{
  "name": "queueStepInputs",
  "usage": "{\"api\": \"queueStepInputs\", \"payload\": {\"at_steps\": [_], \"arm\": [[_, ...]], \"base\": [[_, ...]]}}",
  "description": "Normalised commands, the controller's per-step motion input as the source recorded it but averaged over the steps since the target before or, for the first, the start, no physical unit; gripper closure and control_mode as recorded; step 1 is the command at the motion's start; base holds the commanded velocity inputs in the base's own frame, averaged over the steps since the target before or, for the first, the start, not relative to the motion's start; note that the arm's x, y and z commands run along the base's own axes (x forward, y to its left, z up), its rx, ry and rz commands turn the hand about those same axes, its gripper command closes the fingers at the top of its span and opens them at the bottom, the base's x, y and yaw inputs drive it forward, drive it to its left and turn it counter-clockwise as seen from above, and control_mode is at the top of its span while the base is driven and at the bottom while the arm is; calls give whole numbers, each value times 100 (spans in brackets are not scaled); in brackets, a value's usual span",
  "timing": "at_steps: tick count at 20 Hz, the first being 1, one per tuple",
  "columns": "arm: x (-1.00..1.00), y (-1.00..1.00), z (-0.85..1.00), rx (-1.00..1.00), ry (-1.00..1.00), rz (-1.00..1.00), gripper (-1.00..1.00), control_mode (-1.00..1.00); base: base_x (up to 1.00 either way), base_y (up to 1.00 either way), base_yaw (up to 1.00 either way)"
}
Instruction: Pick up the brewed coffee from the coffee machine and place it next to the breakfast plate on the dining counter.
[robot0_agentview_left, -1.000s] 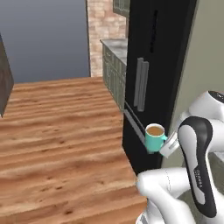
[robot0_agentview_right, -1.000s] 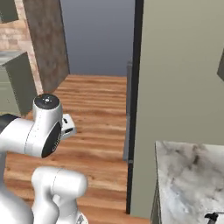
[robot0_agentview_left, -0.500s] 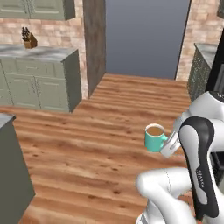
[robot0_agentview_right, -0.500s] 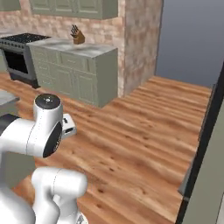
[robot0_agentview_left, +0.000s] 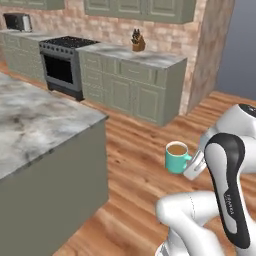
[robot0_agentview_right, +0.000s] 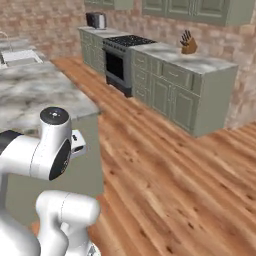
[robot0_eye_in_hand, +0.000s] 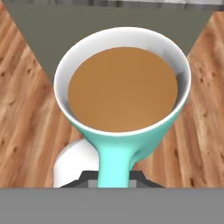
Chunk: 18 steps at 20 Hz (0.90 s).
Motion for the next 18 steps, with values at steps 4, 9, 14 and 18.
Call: {"api": "queueStepInputs", "payload": {"at_steps": [4,9,14,18], "arm": [[0,0,0,0,0,0,100,100],[0,0,0,0,0,0,100,100],[0,0,0,0,0,0,100,100],[0,0,0,0,0,0,100,100]], "base": [[18,72,70],[1,93,71],[0,100,64],[0,100,45]]}}
